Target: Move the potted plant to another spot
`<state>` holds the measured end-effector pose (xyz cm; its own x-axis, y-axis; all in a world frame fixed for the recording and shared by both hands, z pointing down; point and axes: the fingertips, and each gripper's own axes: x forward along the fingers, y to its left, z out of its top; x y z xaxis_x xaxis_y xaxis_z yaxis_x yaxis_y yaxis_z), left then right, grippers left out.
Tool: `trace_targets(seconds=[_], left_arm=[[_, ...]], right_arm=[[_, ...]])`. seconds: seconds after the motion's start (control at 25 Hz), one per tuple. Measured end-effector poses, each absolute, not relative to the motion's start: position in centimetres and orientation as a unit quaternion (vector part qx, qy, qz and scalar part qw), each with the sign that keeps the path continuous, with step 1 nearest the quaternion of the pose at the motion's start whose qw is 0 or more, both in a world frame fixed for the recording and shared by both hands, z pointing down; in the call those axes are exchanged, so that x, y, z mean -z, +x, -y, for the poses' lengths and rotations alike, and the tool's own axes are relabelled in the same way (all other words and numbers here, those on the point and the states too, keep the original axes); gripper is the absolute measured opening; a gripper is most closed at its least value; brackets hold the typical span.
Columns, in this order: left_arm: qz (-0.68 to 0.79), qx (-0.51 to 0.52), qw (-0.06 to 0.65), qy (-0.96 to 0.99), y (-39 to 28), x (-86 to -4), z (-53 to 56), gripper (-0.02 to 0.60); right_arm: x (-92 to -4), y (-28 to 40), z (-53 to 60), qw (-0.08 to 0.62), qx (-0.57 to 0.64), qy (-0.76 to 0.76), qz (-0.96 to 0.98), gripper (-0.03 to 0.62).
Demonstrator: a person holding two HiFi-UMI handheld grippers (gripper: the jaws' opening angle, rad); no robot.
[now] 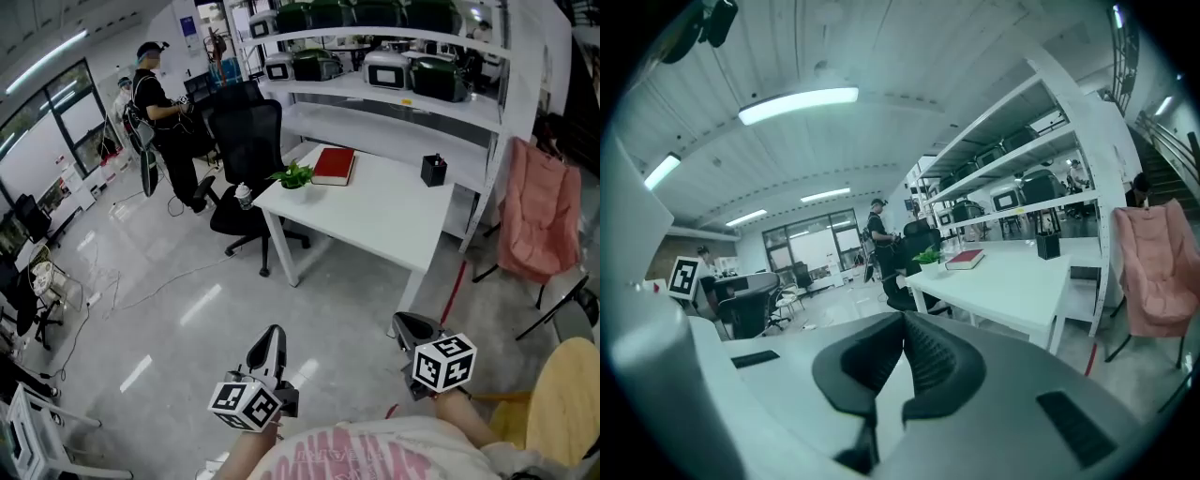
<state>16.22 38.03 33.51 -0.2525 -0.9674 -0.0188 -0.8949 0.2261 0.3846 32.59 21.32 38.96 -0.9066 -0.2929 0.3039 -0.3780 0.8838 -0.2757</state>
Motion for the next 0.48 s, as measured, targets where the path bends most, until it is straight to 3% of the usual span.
trace_targets(seconds=[0.48], left_arm=[[0.775,0.173,0.099,0.6,9.0,-33.2,-37.3,0.025]], right_arm=[[-38.6,24.8,-20.2,0.119,-0.145,0.165,0.968,0.014]])
